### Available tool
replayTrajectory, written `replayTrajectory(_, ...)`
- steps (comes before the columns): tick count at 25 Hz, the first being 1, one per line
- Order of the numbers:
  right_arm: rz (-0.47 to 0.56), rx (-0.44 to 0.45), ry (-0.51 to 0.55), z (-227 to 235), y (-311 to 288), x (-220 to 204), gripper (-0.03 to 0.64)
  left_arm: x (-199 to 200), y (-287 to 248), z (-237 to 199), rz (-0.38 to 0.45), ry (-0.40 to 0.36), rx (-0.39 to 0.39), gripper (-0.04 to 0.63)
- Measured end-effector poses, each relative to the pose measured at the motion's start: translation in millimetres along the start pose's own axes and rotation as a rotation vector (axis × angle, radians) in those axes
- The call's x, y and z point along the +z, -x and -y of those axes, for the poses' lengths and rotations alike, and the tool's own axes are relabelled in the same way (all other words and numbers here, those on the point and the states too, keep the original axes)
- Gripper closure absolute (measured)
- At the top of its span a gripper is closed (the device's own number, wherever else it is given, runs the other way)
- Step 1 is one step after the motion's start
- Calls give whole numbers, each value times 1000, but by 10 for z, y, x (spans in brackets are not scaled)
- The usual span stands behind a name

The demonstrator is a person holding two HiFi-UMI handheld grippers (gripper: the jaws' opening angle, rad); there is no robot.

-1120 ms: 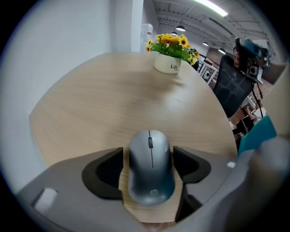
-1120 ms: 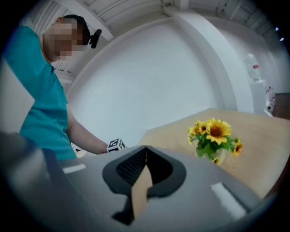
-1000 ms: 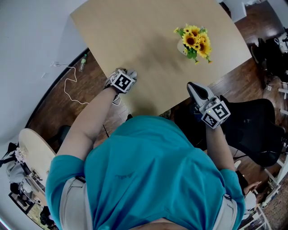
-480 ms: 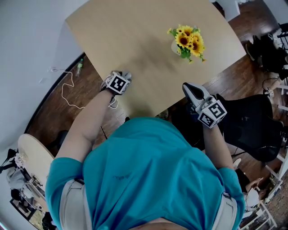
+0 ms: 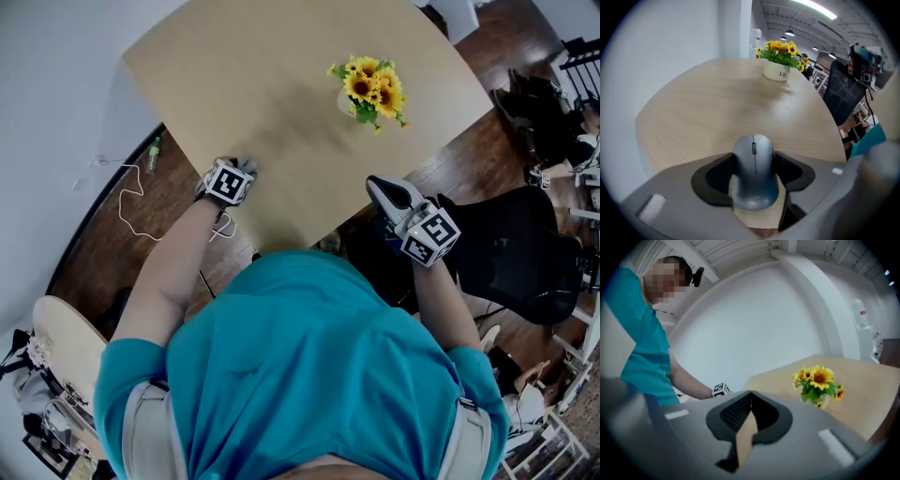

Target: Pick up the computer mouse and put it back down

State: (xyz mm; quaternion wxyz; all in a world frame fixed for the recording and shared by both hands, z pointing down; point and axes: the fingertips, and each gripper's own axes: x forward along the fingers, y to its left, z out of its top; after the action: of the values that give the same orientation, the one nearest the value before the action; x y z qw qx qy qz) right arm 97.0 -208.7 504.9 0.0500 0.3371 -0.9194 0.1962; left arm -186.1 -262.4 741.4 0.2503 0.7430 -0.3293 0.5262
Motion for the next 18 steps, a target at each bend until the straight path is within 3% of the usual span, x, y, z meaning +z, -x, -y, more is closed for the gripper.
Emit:
replayTrajectory(11,14,13,23,-58,12,62,614,377,554,85,244,108,-83,301)
replayTrajectory(18,22,22,37,-93,-12,117,614,603,991,195,374,127,-129,301)
